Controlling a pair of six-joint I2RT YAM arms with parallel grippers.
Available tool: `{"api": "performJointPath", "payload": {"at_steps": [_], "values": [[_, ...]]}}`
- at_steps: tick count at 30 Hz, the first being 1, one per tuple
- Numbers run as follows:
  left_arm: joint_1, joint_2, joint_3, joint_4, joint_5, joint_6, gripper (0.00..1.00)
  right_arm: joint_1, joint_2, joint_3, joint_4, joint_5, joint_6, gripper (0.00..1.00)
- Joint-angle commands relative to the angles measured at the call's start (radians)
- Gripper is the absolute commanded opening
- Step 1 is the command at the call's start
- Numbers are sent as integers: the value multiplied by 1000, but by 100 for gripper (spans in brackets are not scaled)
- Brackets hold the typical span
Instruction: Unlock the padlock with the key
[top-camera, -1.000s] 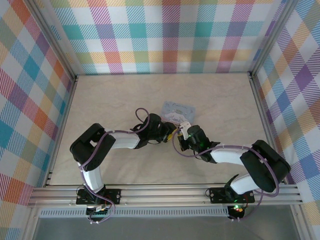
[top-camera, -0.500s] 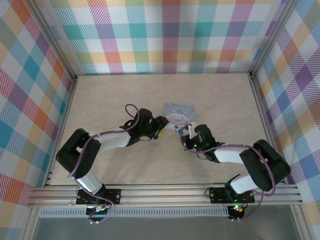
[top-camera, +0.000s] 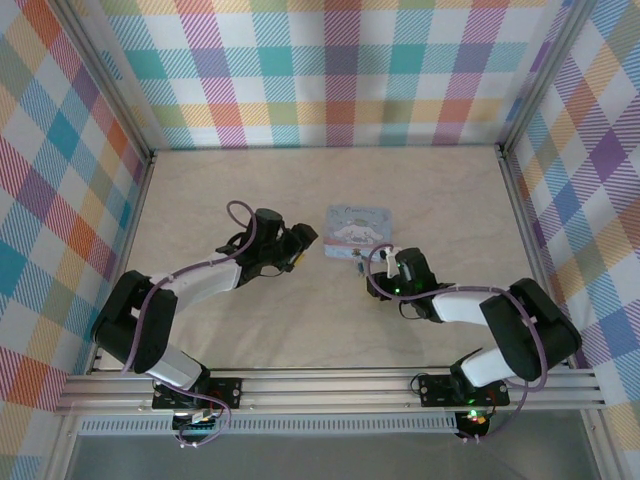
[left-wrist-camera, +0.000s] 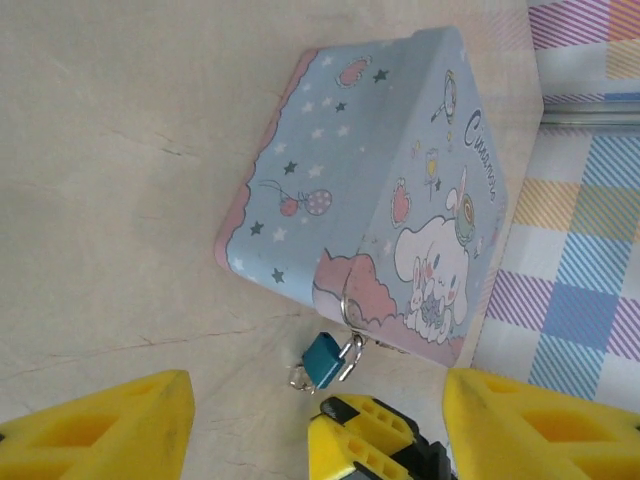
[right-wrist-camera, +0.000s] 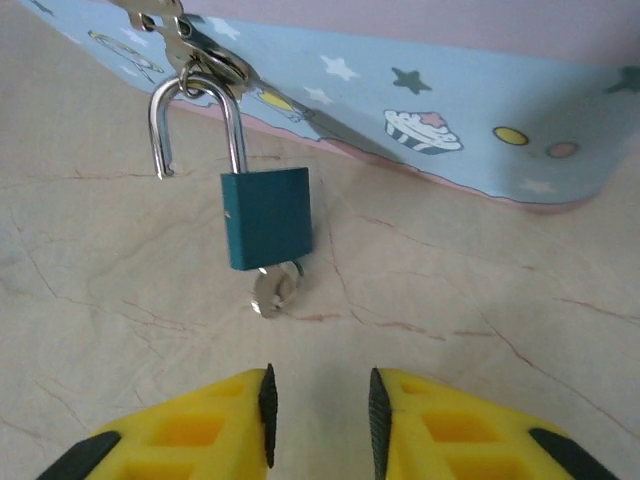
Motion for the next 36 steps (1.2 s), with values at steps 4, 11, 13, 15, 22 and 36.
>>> {"api": "performJointPath", "payload": {"at_steps": [4, 11, 13, 15, 22, 36], "values": [[49, -9, 32, -61, 29, 105, 76, -33, -176, 21, -95, -8, 20, 57], [66, 104, 155, -109, 96, 198, 81, -135, -282, 72, -207, -118, 144, 100], [67, 140, 190, -118, 107, 216, 81, -170, -285, 94, -251, -134, 174, 100], [67, 187, 243, -135, 133, 248, 81, -211, -278, 106, -267, -171, 197, 100], [70, 345, 462, -323, 167, 417, 78, -286, -128, 242, -321, -360, 206, 100], [59, 496, 518, -343, 284, 446, 65, -287, 198, 558, -421, -437, 196, 100]]}}
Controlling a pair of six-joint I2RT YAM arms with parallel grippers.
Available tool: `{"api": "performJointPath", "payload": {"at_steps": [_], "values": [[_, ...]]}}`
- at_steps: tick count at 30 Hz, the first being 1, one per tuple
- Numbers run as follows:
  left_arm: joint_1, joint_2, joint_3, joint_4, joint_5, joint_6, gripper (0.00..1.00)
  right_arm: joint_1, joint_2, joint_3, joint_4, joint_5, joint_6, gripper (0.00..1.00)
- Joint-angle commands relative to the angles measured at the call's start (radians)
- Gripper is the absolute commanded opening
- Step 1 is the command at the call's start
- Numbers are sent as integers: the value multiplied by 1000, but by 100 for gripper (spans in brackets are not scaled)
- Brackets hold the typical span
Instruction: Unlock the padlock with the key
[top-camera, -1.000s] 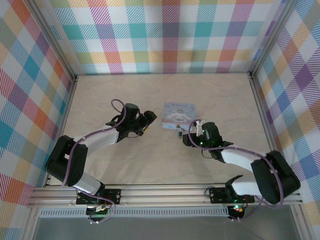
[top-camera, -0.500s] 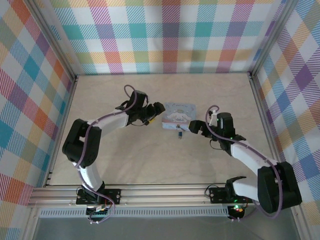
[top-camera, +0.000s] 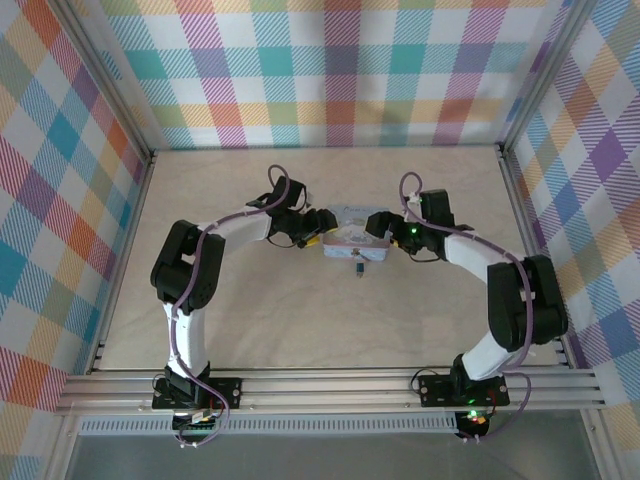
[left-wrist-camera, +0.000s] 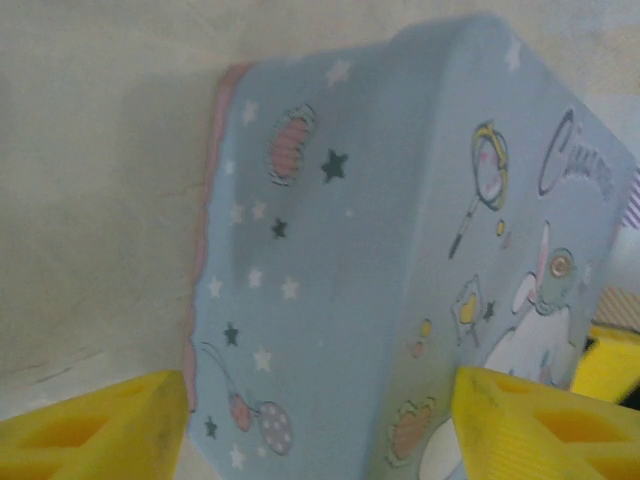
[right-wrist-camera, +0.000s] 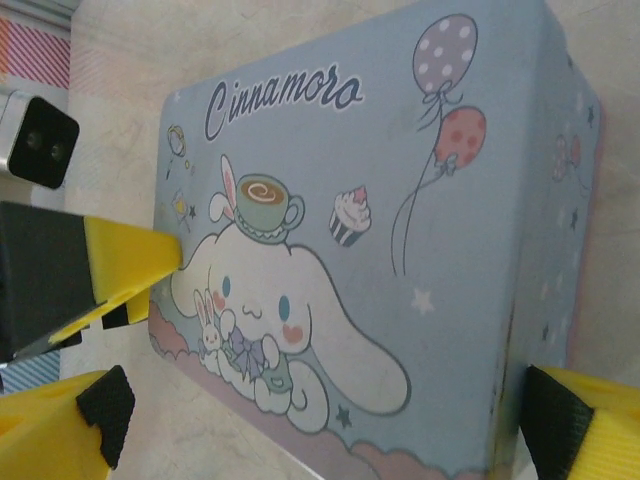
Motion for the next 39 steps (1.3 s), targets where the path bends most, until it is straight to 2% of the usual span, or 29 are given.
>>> {"api": "performJointPath", "payload": {"at_steps": [1, 5, 14, 23, 30, 35, 39], "values": [[-1, 15, -28, -30, 32, 21, 63, -2, 34, 64, -27, -55, -26, 100], [-10, -5, -79, -8, 35, 12, 58, -2, 82, 114, -17, -104, -54, 100], [-36, -108, -221, 8, -25, 0, 57, 10, 175, 183, 105, -226, -52, 100], [-38, -203, -328, 1, -75, -9, 60, 30, 221, 207, 159, -205, -34, 100], [-7, -271, -287, -63, -86, 33, 65, 2, 144, 176, 111, -103, -81, 100], [31, -355, -265, -146, -119, 82, 67, -17, 6, 71, 70, -35, -124, 100], [39, -404, -259, -150, -108, 92, 67, -18, -120, -38, 61, -73, -136, 100]]}}
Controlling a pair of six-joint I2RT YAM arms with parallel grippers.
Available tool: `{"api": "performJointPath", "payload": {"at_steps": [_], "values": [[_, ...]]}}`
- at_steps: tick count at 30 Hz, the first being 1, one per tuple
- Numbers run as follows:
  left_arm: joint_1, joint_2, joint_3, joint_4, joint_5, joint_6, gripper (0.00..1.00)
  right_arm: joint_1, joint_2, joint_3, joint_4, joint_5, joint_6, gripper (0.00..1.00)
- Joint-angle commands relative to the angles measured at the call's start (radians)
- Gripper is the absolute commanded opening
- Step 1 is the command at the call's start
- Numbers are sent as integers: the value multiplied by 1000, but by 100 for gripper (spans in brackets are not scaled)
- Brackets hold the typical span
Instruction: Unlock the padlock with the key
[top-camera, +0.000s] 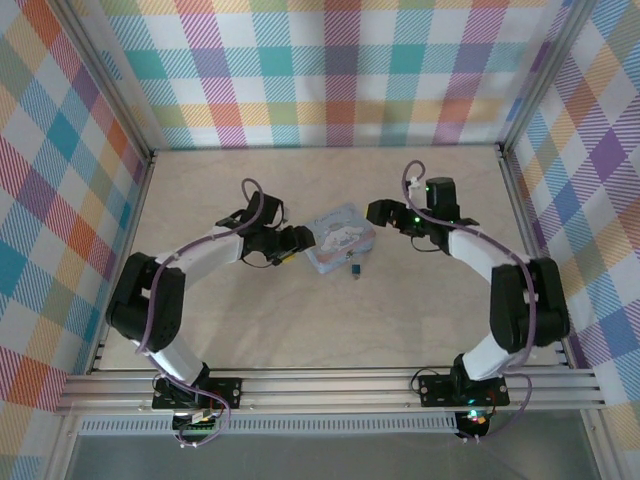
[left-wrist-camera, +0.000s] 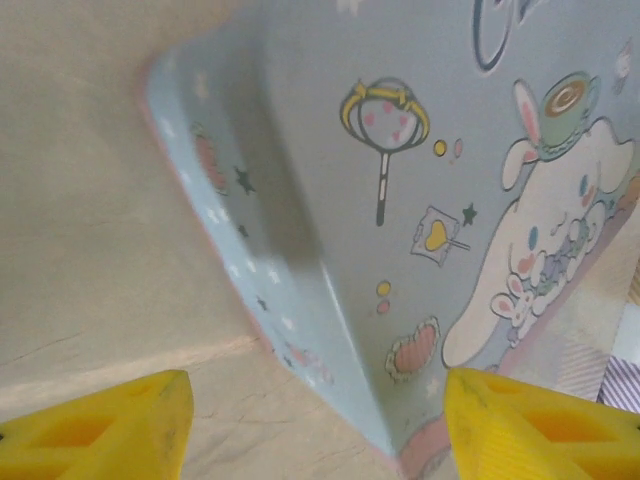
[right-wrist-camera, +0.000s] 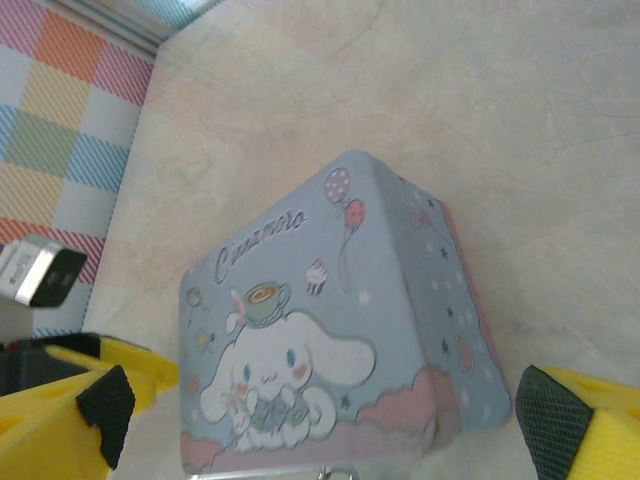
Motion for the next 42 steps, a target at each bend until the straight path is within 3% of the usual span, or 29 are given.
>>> {"api": "performJointPath", "payload": {"at_steps": [1, 7, 12, 21, 31, 42], "values": [[9, -55, 37, -44, 4, 31, 67, 2, -93, -98, 9, -50, -23, 99], [0, -34, 67, 55, 115, -20, 55, 43, -190, -260, 156, -136, 54, 91], [-35, 28, 137, 81, 160, -40, 48, 116, -122, -261, 173, -150, 35, 82], [-75, 144, 226, 89, 182, -61, 46, 172, 73, -195, 207, -100, -39, 82], [-80, 200, 236, 103, 177, -63, 45, 172, 188, -121, 203, -143, -127, 83], [-83, 224, 237, 106, 175, -63, 45, 172, 253, -104, 260, -247, -117, 77]]}}
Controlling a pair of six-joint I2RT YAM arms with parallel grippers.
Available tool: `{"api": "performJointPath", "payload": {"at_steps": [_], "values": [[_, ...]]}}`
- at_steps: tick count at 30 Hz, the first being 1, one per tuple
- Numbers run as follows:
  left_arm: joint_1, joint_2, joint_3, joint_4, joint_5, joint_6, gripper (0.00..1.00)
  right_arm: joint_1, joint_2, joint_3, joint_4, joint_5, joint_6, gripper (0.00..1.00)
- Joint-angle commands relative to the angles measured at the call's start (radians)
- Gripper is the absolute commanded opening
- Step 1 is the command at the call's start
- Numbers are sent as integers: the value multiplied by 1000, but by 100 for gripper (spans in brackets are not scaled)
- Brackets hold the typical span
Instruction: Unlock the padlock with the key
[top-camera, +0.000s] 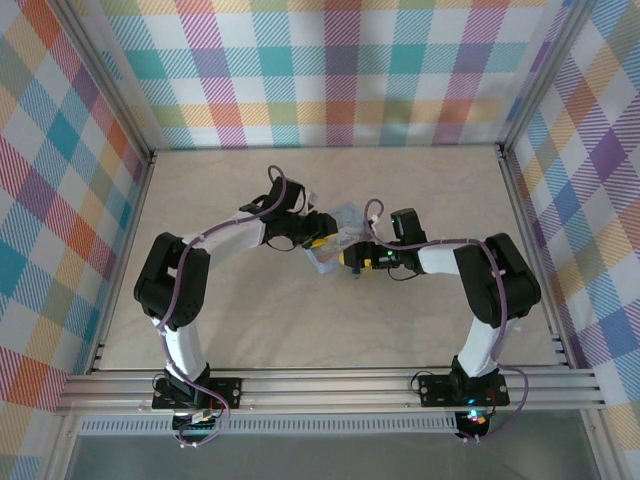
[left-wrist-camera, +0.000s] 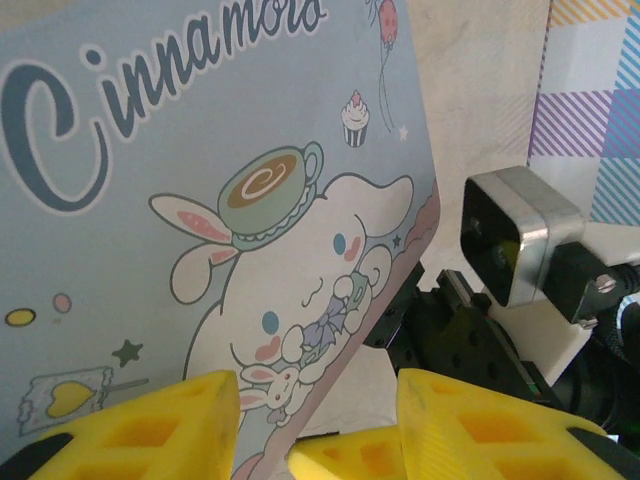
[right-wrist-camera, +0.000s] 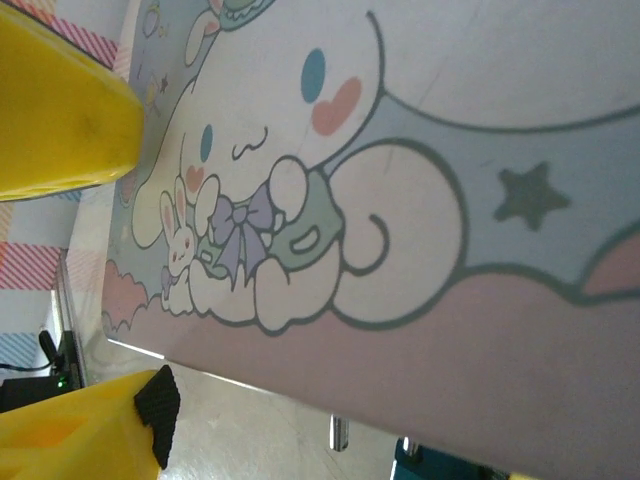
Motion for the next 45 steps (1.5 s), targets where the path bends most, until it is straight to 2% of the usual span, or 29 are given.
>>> {"api": "performJointPath", "payload": {"at_steps": [1, 11, 26, 32, 45], "values": [[-12, 15, 22, 13, 11, -12, 45, 5, 14, 22, 53, -87, -16, 75], [-16, 15, 17, 11, 3, -11, 44, 4, 25, 29, 37, -112, -25, 68], [-19, 15, 15, 5, -3, -12, 44, -3, 11, 28, -11, -111, -62, 48], [-19, 18, 16, 3, -5, -11, 44, -2, 13, 35, -43, -107, -81, 37], [-22, 28, 15, 0, -14, -10, 44, -3, 36, 36, -49, -120, -88, 22]]}}
